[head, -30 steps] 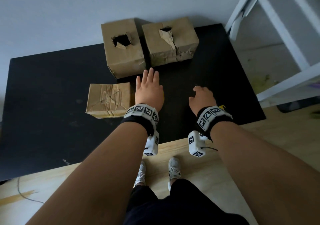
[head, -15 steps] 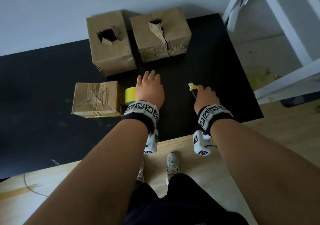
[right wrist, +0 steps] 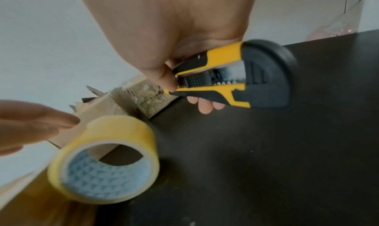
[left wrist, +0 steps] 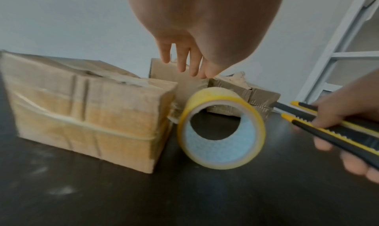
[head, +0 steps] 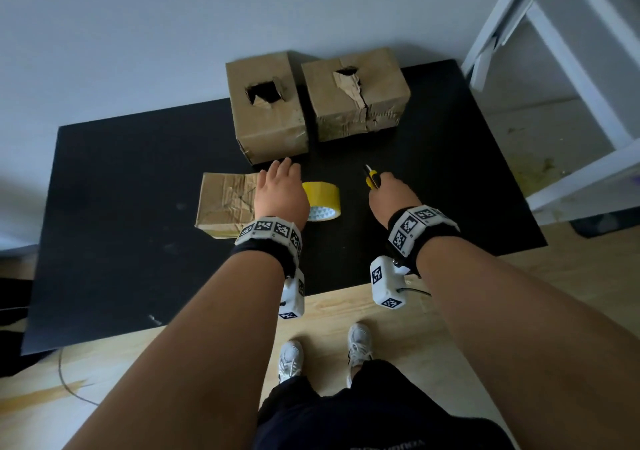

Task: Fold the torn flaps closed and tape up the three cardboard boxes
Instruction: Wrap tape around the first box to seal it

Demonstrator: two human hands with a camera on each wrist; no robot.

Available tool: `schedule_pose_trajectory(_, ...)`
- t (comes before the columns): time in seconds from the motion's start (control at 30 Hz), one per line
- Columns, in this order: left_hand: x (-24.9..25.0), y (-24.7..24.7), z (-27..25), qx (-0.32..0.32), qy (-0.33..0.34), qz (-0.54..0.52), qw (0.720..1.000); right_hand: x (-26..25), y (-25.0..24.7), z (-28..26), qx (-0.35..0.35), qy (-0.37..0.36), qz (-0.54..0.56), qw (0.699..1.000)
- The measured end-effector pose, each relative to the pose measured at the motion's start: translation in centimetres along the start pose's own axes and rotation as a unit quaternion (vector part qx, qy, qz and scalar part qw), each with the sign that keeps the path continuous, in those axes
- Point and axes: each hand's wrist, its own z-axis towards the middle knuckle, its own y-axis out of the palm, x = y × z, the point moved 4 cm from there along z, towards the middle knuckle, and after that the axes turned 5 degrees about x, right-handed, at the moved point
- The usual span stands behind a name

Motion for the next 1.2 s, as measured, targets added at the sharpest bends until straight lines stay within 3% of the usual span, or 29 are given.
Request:
schedule_pose_trajectory(0.23, -6.3, -1.4, -2.8, -0.028, -0.028, -0.025, 0.999, -5.7, 0.9, -5.2, 0.02, -0.068, 0.113, 0.991)
schedule_pose_trajectory(0.4, -9.0, -0.4, -4.6, -0.091, 0.031, -0.034, 0.995, -8.4, 3.3, -8.5, -0.02, -0.096, 0.113, 0.989)
schedule_pose_trajectory(0.63, -8.6, 0.2, -5.7, -0.164, 0.121, 0.042, 0.978, -9.5, 6.1, -9.9, -0.088, -0.083, 0.035, 0.992)
schedule_pose_trajectory(0.83, -8.3, 0.1, -5.1, -0.209, 0.108, 0.043, 0.971, -10.3, 6.7, -8.6, -0.11, -0.07, 0.027, 0.991)
schedule_pose_trajectory(1.2, -8.3, 0.1, -4.6, -0.205, 0.103, 0.032, 0.973, -11.0, 7.8, -8.1, -0.128, -0.082, -0.009, 0.988)
